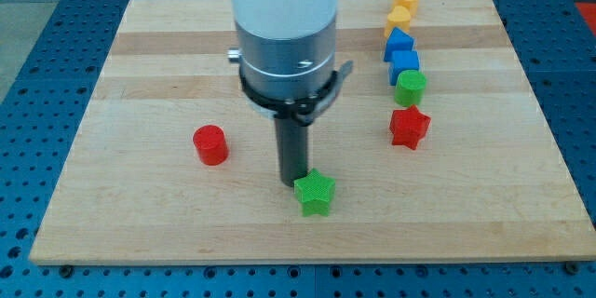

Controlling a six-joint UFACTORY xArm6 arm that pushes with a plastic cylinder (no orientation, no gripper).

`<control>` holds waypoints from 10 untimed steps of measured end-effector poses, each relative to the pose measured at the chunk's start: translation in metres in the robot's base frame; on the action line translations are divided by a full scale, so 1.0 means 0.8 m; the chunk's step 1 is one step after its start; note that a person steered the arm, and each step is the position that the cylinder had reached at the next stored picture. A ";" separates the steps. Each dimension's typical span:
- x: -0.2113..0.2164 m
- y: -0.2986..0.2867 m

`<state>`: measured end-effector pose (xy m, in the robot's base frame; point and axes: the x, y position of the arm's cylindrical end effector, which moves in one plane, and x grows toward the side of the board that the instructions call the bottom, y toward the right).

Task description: Push the green star right and down a bit

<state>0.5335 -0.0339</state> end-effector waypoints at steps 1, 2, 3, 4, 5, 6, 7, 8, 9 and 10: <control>0.023 0.015; 0.012 0.093; 0.004 0.103; 0.004 0.053; 0.005 0.026; 0.015 0.071; 0.017 0.103; 0.017 0.108; 0.017 0.110; 0.017 0.110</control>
<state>0.5470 0.0544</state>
